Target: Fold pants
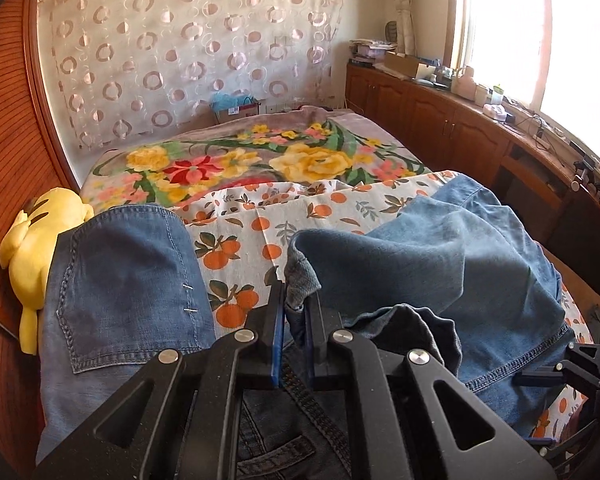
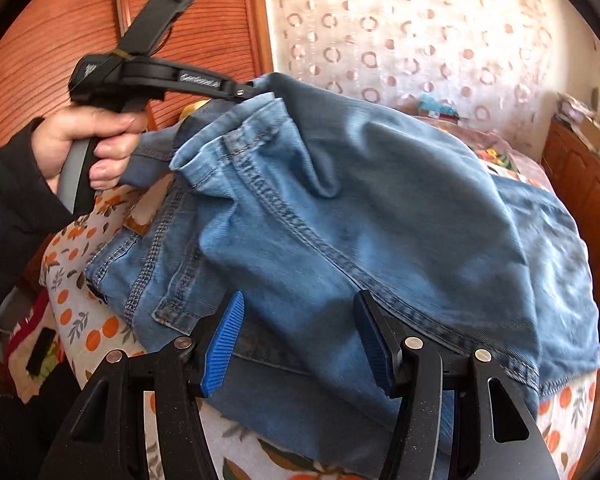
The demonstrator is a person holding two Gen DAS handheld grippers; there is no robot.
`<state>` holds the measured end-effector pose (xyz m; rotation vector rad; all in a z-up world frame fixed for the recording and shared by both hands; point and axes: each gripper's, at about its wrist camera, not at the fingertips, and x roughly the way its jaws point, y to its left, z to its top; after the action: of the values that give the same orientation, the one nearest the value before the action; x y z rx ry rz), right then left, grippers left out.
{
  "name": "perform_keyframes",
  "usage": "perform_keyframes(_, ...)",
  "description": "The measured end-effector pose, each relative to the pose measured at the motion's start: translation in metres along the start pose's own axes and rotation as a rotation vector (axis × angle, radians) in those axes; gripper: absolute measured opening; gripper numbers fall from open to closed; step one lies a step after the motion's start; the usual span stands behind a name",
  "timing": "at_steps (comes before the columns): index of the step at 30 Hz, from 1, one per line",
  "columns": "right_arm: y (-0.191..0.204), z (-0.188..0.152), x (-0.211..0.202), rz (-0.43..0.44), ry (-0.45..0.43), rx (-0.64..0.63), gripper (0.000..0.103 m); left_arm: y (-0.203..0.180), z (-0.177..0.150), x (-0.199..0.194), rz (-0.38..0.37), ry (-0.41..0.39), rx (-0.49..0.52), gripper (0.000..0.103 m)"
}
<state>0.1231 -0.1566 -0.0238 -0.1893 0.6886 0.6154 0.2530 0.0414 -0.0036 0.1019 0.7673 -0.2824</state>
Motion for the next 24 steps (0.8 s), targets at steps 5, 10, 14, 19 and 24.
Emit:
perform_keyframes(5,0.001,0.0,0.01,-0.012,0.001,-0.017,0.024,-0.001,-0.001,-0.002,-0.01,0.001,0.004,0.009)
perform_keyframes(10,0.004,-0.004,0.001,0.016,-0.033,-0.021,0.003,0.001,0.0,-0.015,-0.03,-0.017,0.005,0.009)
perform_keyframes(14,-0.003,-0.009,-0.033,0.053,-0.094,-0.009,0.003,0.011,0.003,-0.046,-0.035,-0.072,-0.021,0.008)
perform_keyframes(19,-0.007,-0.018,-0.063,0.097,-0.121,0.007,0.002,0.029,-0.011,-0.078,-0.022,-0.11,-0.055,0.008)
perform_keyframes(24,0.009,-0.029,-0.062,0.131,-0.092,-0.021,0.003,0.04,-0.04,-0.069,0.005,-0.06,-0.081,0.008)
